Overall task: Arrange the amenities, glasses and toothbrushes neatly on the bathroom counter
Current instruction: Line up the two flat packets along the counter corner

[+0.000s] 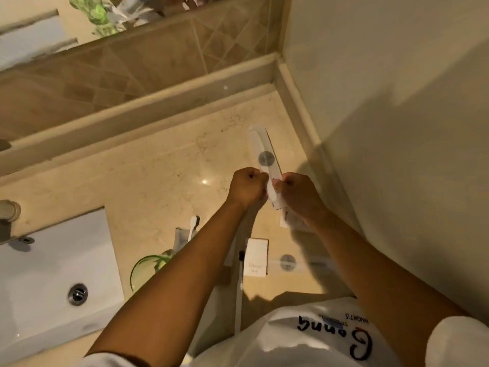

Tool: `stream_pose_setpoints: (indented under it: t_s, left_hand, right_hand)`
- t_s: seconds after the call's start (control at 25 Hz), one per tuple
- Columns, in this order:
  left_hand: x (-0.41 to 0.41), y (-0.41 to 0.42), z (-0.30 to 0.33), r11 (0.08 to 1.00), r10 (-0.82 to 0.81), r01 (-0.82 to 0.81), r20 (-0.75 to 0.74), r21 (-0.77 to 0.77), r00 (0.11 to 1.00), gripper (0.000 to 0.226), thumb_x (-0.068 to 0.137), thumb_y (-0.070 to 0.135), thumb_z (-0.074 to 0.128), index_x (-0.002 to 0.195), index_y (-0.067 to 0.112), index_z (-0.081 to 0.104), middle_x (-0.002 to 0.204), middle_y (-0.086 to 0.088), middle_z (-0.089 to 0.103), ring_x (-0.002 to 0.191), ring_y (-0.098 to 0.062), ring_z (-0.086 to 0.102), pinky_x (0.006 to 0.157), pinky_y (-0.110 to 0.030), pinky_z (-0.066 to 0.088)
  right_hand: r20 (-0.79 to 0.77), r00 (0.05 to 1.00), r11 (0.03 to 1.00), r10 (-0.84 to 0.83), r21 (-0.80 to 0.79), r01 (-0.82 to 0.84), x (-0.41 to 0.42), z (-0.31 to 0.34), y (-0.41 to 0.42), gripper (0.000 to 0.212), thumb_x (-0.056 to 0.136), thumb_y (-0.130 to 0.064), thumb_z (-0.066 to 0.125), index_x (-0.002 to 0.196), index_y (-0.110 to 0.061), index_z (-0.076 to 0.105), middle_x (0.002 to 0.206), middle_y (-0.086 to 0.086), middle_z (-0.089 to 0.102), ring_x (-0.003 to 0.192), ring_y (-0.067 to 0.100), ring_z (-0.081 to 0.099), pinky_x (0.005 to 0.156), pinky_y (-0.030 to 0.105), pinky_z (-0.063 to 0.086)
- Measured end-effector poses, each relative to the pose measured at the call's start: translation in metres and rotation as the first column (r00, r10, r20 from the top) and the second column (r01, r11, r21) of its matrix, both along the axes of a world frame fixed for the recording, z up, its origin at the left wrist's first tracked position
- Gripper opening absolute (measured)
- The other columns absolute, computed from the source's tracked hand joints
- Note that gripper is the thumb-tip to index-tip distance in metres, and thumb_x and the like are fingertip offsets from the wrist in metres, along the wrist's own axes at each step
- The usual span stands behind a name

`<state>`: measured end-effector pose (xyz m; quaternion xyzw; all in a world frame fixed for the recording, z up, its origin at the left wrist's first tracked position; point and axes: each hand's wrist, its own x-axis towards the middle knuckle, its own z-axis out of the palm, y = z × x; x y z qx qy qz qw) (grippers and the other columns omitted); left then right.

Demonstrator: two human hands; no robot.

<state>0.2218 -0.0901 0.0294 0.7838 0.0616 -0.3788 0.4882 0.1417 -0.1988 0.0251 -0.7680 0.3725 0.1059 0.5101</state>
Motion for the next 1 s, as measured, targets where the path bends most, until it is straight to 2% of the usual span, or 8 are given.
stream_pose_setpoints:
  t_s: [0.2,0.28,0.36,0.52,0.6,0.72,0.8,1.0]
  left_hand:
    - [0.046,-0.03,-0.013,0.987,0.077,-0.092,-0.12,-0.128,0.99,0.019,0.095,0.0,0.059,0.102,-0.017,0.064,0.078,-0.026,0.06,0.06,-0.027,0.055,0.054,-0.03,0.051]
    - [0.056,-0.039,-0.019,0.979,0.09,-0.114,-0.145,-0.167,0.985,0.019,0.095,0.0,0.06,0.104,-0.016,0.064,0.076,-0.025,0.06,0.05,-0.025,0.053,0.049,-0.029,0.048]
    - [0.063,-0.048,-0.024,0.971,0.103,-0.137,-0.174,-0.196,0.979,0.018,0.095,0.001,0.06,0.102,-0.015,0.064,0.077,-0.026,0.062,0.052,-0.025,0.053,0.053,-0.033,0.048]
    - [0.073,-0.061,-0.037,0.97,0.122,-0.144,-0.118,-0.196,0.985,0.018,0.094,0.011,0.065,0.105,-0.003,0.065,0.08,-0.022,0.063,0.063,-0.027,0.059,0.063,-0.038,0.05]
    - [0.077,-0.066,-0.038,0.959,0.141,-0.163,-0.107,-0.23,0.984,0.03,0.089,0.025,0.074,0.107,0.004,0.062,0.079,-0.019,0.062,0.061,-0.028,0.059,0.061,-0.038,0.052]
    - [0.086,-0.074,-0.034,0.944,0.104,-0.142,-0.14,-0.297,0.985,0.034,0.09,0.023,0.075,0.103,-0.004,0.059,0.077,-0.03,0.056,0.064,-0.032,0.059,0.059,-0.038,0.052]
    - [0.095,-0.079,-0.036,0.96,0.082,-0.102,-0.085,-0.262,0.993,0.024,0.095,0.01,0.067,0.1,-0.012,0.06,0.085,-0.04,0.061,0.064,-0.033,0.061,0.061,-0.04,0.054]
    - [0.116,-0.089,-0.036,0.98,0.061,-0.067,-0.039,-0.188,0.997,0.019,0.095,0.005,0.066,0.1,-0.013,0.065,0.089,-0.032,0.072,0.063,-0.035,0.067,0.061,-0.043,0.061]
  right_hand:
    - [0.006,0.98,0.957,-0.197,0.22,0.191,0.029,-0.009,-0.025,0.021,0.098,-0.028,0.057,0.106,-0.012,0.068,0.085,0.0,0.068,0.075,0.018,0.065,0.056,0.023,0.048]
    - [0.026,0.961,0.89,-0.276,0.385,0.246,0.034,-0.01,-0.027,0.025,0.098,-0.026,0.06,0.116,-0.01,0.067,0.093,0.007,0.074,0.077,0.025,0.072,0.055,0.026,0.055]
    - [0.078,0.944,0.874,-0.321,0.409,0.263,0.035,-0.014,-0.025,0.024,0.098,-0.025,0.062,0.115,-0.009,0.067,0.091,0.01,0.076,0.072,0.024,0.075,0.055,0.031,0.057]
    - [0.194,0.9,0.904,-0.39,0.267,0.334,0.037,-0.032,-0.027,0.023,0.099,-0.024,0.06,0.114,-0.01,0.07,0.082,0.005,0.075,0.064,0.015,0.07,0.055,0.027,0.054]
    - [0.319,0.903,0.953,-0.286,-0.008,0.304,0.037,-0.041,-0.028,0.027,0.1,-0.022,0.059,0.124,-0.014,0.069,0.085,0.001,0.075,0.071,0.012,0.069,0.062,0.025,0.055]
    - [0.265,0.964,0.853,-0.011,-0.501,0.147,0.044,-0.042,-0.027,0.04,0.098,-0.02,0.059,0.138,-0.02,0.06,0.089,-0.003,0.066,0.074,0.007,0.059,0.063,0.013,0.045]
    - [0.211,0.977,0.841,0.013,-0.531,0.104,0.051,-0.039,-0.025,0.048,0.096,-0.026,0.061,0.143,-0.022,0.055,0.098,0.0,0.063,0.083,0.011,0.06,0.069,0.016,0.051]
    - [0.209,0.963,0.881,-0.171,-0.406,0.245,0.062,-0.04,-0.022,0.062,0.087,-0.058,0.058,0.139,-0.026,0.05,0.123,-0.003,0.065,0.102,0.012,0.067,0.085,0.033,0.062]
